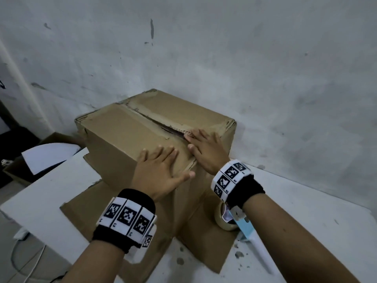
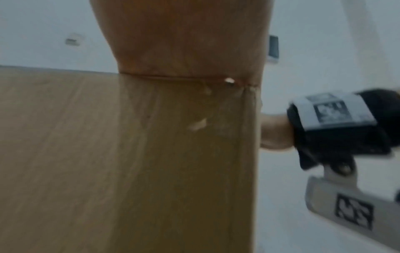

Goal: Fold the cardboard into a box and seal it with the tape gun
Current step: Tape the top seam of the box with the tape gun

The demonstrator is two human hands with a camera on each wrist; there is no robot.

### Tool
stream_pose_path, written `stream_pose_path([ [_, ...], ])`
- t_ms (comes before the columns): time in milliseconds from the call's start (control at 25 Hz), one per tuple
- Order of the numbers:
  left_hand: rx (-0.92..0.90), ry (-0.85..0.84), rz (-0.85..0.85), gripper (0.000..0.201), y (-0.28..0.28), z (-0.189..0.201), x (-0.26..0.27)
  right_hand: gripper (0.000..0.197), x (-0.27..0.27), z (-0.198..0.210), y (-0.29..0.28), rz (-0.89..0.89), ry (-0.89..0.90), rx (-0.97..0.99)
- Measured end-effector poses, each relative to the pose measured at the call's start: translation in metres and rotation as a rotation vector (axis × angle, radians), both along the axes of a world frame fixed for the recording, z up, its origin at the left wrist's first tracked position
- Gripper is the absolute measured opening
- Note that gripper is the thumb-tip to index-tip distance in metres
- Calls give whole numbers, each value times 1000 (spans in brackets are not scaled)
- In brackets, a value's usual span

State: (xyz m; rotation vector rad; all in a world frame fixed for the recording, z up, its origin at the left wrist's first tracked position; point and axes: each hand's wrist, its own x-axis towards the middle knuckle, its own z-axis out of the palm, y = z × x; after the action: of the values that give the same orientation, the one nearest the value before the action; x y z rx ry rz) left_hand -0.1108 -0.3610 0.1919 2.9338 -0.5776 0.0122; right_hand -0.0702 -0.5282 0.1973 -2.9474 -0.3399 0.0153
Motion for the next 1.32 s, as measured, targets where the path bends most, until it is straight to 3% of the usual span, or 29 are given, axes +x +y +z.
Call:
stream_pose_path([
  [160,68,57,18,107,-3,5,0,58,-34,-33,-17,-57,-183,375],
  [240,85,82,35,91,-5,7,-4,52,-47,-53,-30,-62,-190,446],
  [320,70,58,40,70,-12,7,-13,63,-64,-84,-47,-229,-158,453],
  [440,-90,-156,40,50,-28,-9,-27,59,-95,-141,-72,-646,64,307],
  [520,-147,-388,41,46,-37,-28,-34,66,-111,-166,-81,-695,185,166],
  [600,-130,-572,-30,55,-46,-54,-48,72,-120,-175,-86,-684,139,170],
  [640,-100,-567,-89,59,-52,-68,-58,72,-123,-177,-88,-696,103,192],
  [680,-83,-535,-160,60,-58,-87,-69,72,-128,-181,-90,-709,61,203],
  [760,12,-285,-276,51,-69,-129,-91,67,-138,-191,-90,-743,-42,173],
  [800,74,-125,-281,46,-73,-144,-98,67,-145,-198,-92,-761,-4,166],
  [880,126,176,-191,61,-77,-172,-106,70,-159,-214,-95,-817,93,209],
  [1000,211,505,-128,67,-79,-201,-114,50,-171,-219,-103,-870,150,85],
  [1080,191,584,-95,72,-83,-207,-115,39,-174,-227,-114,-870,170,65],
  [1200,137,622,-69,74,-84,-205,-111,36,-183,-216,-121,-901,200,192],
  [1280,51,686,-69,63,-87,-196,-103,38,-190,-205,-124,-929,187,420],
  [1320,-84,743,-45,55,-89,-190,-99,40,-193,-200,-123,-941,171,574],
])
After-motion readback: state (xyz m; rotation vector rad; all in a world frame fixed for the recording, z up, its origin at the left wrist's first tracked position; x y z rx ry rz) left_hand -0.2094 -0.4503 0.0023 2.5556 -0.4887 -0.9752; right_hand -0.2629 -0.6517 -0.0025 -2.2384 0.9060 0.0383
